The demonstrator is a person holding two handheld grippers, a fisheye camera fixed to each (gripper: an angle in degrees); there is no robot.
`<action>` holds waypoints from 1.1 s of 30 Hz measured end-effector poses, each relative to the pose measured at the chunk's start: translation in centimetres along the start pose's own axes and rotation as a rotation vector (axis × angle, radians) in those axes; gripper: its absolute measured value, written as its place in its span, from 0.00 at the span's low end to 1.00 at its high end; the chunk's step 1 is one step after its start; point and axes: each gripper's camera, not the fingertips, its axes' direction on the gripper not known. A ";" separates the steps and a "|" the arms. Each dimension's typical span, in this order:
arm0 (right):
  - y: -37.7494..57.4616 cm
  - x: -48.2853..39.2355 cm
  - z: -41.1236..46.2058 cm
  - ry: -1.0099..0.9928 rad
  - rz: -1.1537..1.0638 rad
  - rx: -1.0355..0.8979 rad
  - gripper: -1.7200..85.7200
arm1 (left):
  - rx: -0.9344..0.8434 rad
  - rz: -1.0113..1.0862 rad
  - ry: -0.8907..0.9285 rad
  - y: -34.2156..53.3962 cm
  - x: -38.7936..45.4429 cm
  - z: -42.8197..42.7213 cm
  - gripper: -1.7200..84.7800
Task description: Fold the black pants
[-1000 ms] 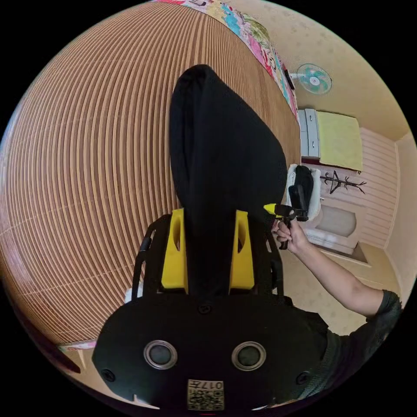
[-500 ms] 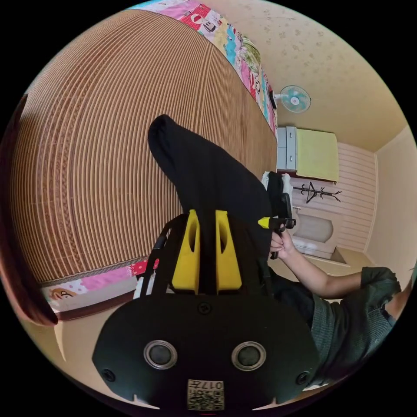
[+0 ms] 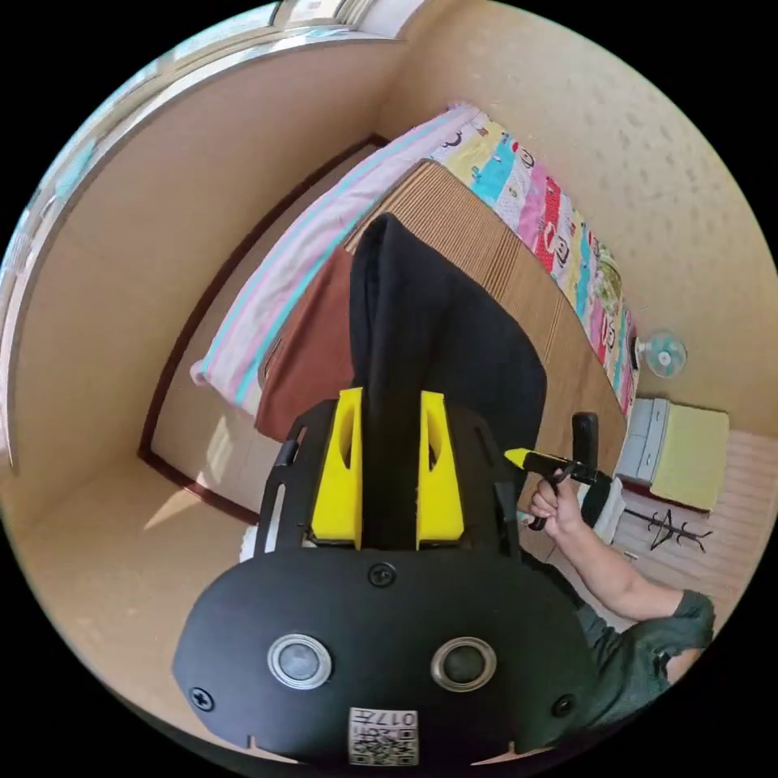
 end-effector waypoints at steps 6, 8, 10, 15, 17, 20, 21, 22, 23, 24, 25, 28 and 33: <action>7.4 2.0 -2.7 -0.002 -0.124 -0.068 0.04 | 0.079 -0.173 0.132 5.6 -3.0 9.6 0.15; 12.8 5.3 -5.9 0.007 0.014 0.003 0.03 | 0.093 -0.182 0.141 8.6 -1.9 13.0 0.15; 17.5 7.3 -8.8 0.035 0.145 0.100 0.03 | 0.095 -0.185 0.184 11.5 -0.3 16.4 0.14; 29.2 4.9 -15.4 0.224 0.345 0.373 0.02 | -0.061 0.018 0.258 16.6 9.2 26.2 0.11; 34.3 -0.5 -17.7 0.377 0.299 0.541 0.02 | -0.154 0.163 0.274 17.4 13.9 29.6 0.10; 42.4 -9.6 -18.6 0.850 0.357 0.886 0.02 | -0.259 0.501 0.259 18.3 22.6 33.9 0.05; 44.0 -11.2 -18.4 0.945 0.376 0.959 0.02 | -0.261 0.592 0.227 18.4 25.5 34.9 0.04; 47.4 -14.0 -17.8 1.098 0.426 1.106 0.02 | -0.251 0.620 0.212 18.4 26.7 35.1 0.03; 50.7 -15.8 -17.1 1.201 0.498 1.255 0.02 | -0.222 0.657 0.204 18.2 29.0 35.4 0.02; 52.3 -16.3 -16.8 1.233 0.536 1.327 0.02 | -0.195 0.683 0.228 17.9 31.1 35.5 0.01; 55.2 -16.6 -16.5 1.241 0.590 1.437 0.02 | -0.180 0.693 0.245 17.8 32.0 35.5 0.01; 61.7 -13.6 -17.8 0.908 0.668 1.459 0.03 | -0.060 0.694 0.303 17.9 35.7 35.1 0.01; 70.6 -10.0 -17.0 0.554 0.554 1.626 0.03 | 0.035 0.631 0.502 21.4 39.5 37.0 0.01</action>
